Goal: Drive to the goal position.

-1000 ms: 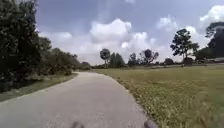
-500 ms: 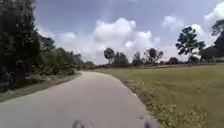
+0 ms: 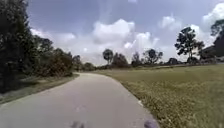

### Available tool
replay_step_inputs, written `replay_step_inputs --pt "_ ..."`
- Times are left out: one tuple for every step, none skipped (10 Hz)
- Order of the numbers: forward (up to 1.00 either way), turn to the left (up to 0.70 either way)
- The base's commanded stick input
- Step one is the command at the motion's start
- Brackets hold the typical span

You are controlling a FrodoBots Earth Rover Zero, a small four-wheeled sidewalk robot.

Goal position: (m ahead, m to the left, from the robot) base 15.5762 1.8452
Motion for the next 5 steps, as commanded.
replay_step_inputs --pt "0.85 0.0" --pt "0.85 0.0" --pt "0.85 0.0" --pt "0.85 0.0" --pt "0.85 0.0"
